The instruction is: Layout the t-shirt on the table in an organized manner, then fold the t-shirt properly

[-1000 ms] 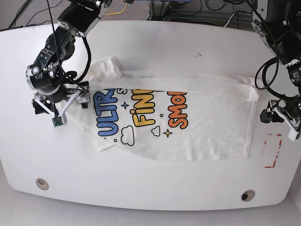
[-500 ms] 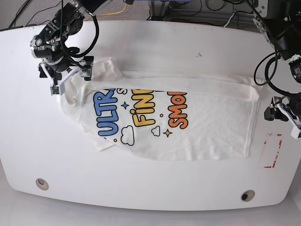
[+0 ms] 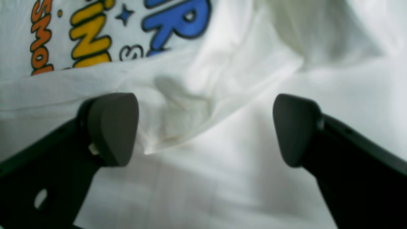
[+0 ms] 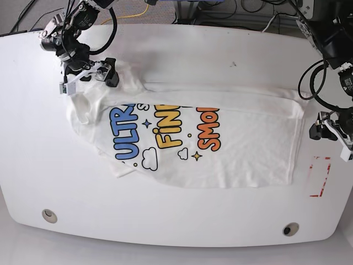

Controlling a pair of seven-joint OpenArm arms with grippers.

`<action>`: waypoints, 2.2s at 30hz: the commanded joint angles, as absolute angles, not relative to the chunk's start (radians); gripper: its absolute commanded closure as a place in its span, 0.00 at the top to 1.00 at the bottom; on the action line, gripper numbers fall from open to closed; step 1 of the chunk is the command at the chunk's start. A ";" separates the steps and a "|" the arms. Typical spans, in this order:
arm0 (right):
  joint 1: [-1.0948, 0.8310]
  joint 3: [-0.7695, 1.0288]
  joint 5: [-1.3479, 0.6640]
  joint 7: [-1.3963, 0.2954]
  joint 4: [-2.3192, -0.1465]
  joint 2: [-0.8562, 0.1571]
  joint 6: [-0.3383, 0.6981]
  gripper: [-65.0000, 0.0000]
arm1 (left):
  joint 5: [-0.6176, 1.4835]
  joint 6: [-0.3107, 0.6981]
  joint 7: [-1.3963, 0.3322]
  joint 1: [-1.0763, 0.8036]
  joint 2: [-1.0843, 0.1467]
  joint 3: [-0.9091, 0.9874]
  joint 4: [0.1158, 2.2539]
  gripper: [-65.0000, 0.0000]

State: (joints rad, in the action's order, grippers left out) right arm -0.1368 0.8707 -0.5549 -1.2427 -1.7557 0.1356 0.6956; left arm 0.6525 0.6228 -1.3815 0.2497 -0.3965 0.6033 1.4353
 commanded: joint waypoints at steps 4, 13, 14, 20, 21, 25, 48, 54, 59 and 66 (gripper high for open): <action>-0.116 0.891 -0.588 -1.207 -1.684 0.120 0.698 1.00 | 0.671 0.628 -1.363 0.272 -0.418 0.605 1.452 0.62; -0.114 0.892 -0.593 -1.208 -1.681 0.122 0.698 0.98 | 0.674 0.628 -1.363 0.251 -0.418 0.605 1.454 0.62; -0.114 0.891 -0.593 -1.208 -1.681 0.122 0.698 0.93 | 0.673 0.628 -1.363 0.251 -0.418 0.605 1.454 0.62; -0.113 0.843 -0.593 -1.208 -1.681 0.122 0.698 0.55 | 0.671 0.628 -1.363 0.249 -0.418 0.605 1.454 0.62; -0.113 0.840 -0.593 -1.208 -1.681 0.122 0.698 0.49 | 0.671 0.628 -1.363 0.248 -0.418 0.605 1.454 0.62; -0.113 0.837 -0.593 -1.208 -1.681 0.122 0.698 0.28 | 0.674 0.630 -1.363 0.234 -0.418 0.605 1.454 0.62; -0.081 0.835 -0.728 -1.322 -1.874 0.125 0.694 0.00 | 0.671 0.630 -1.363 0.231 -0.418 0.605 1.452 0.62; -0.021 0.779 -0.771 -1.319 -1.868 0.125 0.631 0.00 | 0.671 0.630 -1.363 0.231 -0.418 0.605 1.452 0.62; 0.051 0.754 -0.769 -1.317 -1.851 0.128 0.627 0.00 | 0.673 0.630 -1.363 0.231 -0.418 0.605 1.454 0.62; 0.163 0.753 -0.769 -1.317 -1.724 0.128 0.625 0.01 | 0.671 0.630 -1.363 0.231 -0.418 0.605 1.454 0.62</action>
State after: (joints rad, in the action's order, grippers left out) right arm 0.1261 0.7547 -0.7441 -1.3361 -1.7393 0.1326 0.6262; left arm 0.6582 0.6262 -1.3792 0.2134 -0.3943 0.6014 1.4353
